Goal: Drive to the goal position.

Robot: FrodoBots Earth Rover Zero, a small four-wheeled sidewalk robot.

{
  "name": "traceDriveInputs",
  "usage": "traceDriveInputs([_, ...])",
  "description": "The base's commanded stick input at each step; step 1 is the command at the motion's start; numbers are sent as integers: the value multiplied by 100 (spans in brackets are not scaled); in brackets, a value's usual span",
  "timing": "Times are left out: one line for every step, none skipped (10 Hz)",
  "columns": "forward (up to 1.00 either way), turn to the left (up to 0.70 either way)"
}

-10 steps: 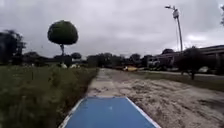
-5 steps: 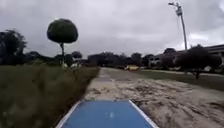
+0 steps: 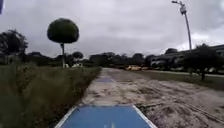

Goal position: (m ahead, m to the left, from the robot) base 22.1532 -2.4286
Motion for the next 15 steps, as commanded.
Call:
traceDriveInputs([50, 0])
traceDriveInputs([50, 0])
traceDriveInputs([50, 0])
traceDriveInputs([50, 0])
traceDriveInputs([50, 0])
traceDriveInputs([50, 0])
traceDriveInputs([50, 0])
traceDriveInputs([50, 0])
traceDriveInputs([50, 0])
traceDriveInputs([50, 0])
traceDriveInputs([50, 0])
traceDriveInputs([50, 0])
traceDriveInputs([50, 0])
traceDriveInputs([50, 0])
traceDriveInputs([50, 0])
